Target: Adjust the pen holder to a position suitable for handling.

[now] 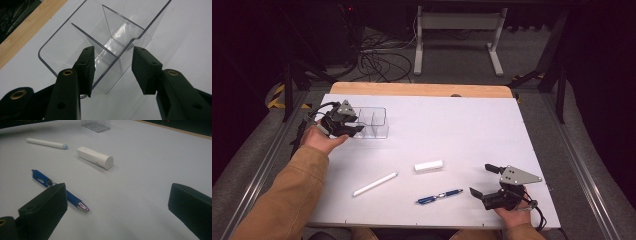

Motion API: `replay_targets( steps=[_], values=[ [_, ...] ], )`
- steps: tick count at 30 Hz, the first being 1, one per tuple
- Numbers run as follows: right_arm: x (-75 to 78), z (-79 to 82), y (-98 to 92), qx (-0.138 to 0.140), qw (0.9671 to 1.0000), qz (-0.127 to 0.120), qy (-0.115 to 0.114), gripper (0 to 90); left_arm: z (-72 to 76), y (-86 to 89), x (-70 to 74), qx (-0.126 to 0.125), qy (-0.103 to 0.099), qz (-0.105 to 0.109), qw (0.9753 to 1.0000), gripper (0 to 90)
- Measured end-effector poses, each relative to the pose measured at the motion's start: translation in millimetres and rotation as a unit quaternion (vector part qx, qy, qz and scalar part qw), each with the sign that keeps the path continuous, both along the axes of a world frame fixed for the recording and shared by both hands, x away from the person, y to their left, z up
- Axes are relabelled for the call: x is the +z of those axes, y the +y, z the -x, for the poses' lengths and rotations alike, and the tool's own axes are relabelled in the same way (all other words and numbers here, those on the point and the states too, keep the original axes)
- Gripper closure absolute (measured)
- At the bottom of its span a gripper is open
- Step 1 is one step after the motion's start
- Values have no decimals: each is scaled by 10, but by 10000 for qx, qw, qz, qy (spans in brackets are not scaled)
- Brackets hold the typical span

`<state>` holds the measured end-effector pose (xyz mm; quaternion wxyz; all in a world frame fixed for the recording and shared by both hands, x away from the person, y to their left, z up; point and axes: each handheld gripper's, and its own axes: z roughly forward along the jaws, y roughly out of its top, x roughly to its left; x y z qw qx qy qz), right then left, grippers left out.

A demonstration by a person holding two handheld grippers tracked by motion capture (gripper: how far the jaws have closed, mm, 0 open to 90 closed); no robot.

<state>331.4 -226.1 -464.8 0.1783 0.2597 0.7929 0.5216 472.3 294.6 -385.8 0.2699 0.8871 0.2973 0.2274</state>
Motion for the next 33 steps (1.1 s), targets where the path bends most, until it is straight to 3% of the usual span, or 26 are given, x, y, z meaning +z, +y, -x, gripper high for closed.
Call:
replay_targets(
  steps=[4,5,6,9,17,22,24,25,28,33],
  values=[
    [-2,-4,2,28,10000,-4,35,33,5,-16,21,-190,21,-345,9992,585],
    [-2,-4,2,28,10000,-4,35,33,5,-16,21,-190,21,-345,9992,597],
    [-2,-4,2,29,10000,-5,32,33,2,-20,44,-319,123,-525,9980,612],
    [-1,-2,1,28,10000,-11,38,33,-3,-8,66,-456,295,-607,9967,647],
    [-3,-1,3,42,10000,-7,31,33,25,-18,101,-878,811,-971,9881,761],
    [-4,-2,5,50,10000,-7,34,33,91,-73,114,-1126,696,-1123,9848,817],
    [-5,-2,5,51,10000,-5,37,33,128,-135,127,-1201,562,-1265,9831,863],
    [-5,-2,6,53,10000,-4,37,33,139,-163,140,-1154,546,-1298,9833,881],
    [-4,1,7,62,10000,5,38,33,136,-202,171,-1373,707,-1083,9821,883],
    [-5,2,8,74,10000,10,38,33,184,-318,270,-1622,575,-907,9809,883]
  ],
)
